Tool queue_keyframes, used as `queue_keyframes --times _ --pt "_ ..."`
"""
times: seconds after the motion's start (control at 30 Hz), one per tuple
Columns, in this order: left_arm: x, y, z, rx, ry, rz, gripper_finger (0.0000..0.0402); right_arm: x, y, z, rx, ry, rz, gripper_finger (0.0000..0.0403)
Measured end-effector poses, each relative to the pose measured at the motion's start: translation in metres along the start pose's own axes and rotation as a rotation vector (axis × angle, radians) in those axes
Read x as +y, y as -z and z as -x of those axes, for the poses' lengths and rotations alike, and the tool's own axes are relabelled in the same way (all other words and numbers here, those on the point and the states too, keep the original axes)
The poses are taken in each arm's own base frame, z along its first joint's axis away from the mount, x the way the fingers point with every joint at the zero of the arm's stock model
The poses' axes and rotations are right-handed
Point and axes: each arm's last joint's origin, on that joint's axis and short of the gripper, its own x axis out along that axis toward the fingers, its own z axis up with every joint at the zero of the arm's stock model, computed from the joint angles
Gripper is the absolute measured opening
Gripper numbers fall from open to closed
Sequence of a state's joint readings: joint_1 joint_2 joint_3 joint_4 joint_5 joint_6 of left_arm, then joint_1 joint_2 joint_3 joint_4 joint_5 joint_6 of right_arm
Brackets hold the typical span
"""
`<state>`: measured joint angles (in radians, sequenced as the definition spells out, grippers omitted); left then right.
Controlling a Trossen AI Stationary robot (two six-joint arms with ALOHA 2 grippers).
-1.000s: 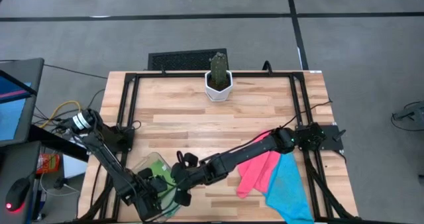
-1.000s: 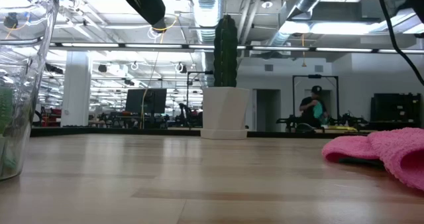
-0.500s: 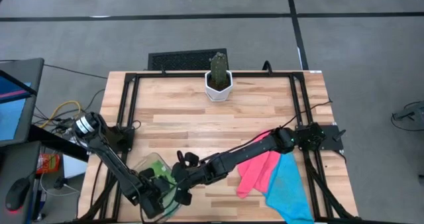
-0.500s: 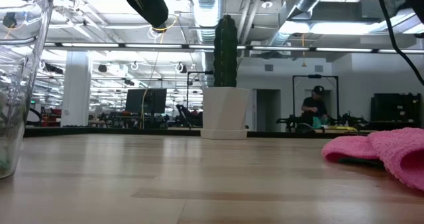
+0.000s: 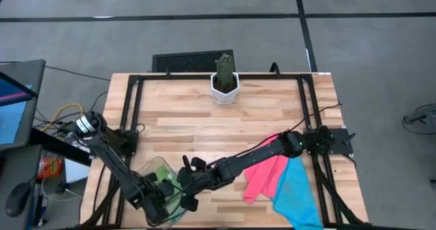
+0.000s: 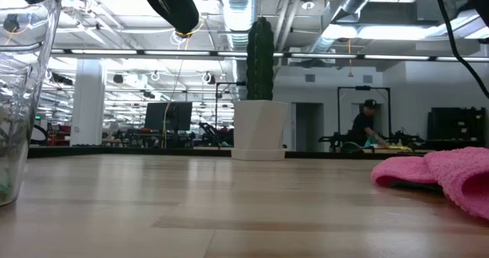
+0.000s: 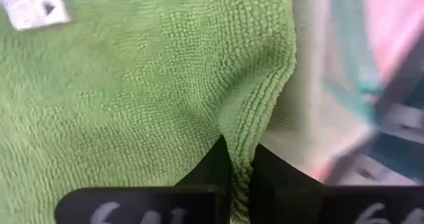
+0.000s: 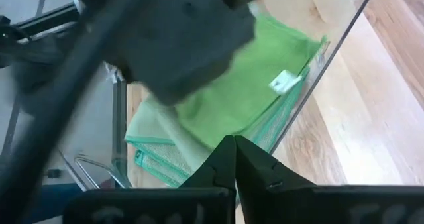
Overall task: Fold microfiber towels
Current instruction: Put the folded green microfiber cloth into the transparent bin
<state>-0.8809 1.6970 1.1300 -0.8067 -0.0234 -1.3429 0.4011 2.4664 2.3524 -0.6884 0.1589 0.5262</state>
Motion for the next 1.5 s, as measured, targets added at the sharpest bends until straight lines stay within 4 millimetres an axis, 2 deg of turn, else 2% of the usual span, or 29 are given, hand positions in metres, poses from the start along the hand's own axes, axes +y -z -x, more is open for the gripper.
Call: queue_keyframes --times 0.2,0.37,0.73,0.83,1.03,1.13,1.3,1.5 --pt "-0.016 -0.007 0.039 -0.022 0.136 0.025 0.0004 0.0 0.0 0.0 -0.001 -0.001 0.0 0.0029" --pt "-0.021 -0.01 0.055 -0.039 0.165 0.095 0.0002 0.0 -0.001 0.001 -0.004 -0.003 0.0 0.0031" --pt "-0.013 -0.011 0.039 -0.12 0.13 0.191 0.0007 0.003 0.003 0.001 0.018 0.0 0.006 0.0029" --pt "-0.02 -0.012 0.038 -0.13 0.209 0.185 0.0023 0.002 0.003 0.001 0.024 0.004 0.008 0.0031" --pt "-0.019 -0.012 0.038 -0.13 0.199 0.172 0.0074 0.002 0.003 0.003 0.032 0.008 0.01 0.0029" --pt "-0.019 -0.012 0.037 -0.119 0.2 0.161 0.0109 0.002 0.001 0.011 0.041 0.015 0.012 0.003" --pt "-0.018 -0.013 0.04 -0.108 0.21 0.162 0.0161 0.0 -0.01 0.042 0.052 0.026 0.04 0.0032" --pt "-0.015 -0.009 0.058 -0.123 0.269 0.154 0.0176 0.002 -0.021 0.083 0.04 0.024 0.078 0.0028"
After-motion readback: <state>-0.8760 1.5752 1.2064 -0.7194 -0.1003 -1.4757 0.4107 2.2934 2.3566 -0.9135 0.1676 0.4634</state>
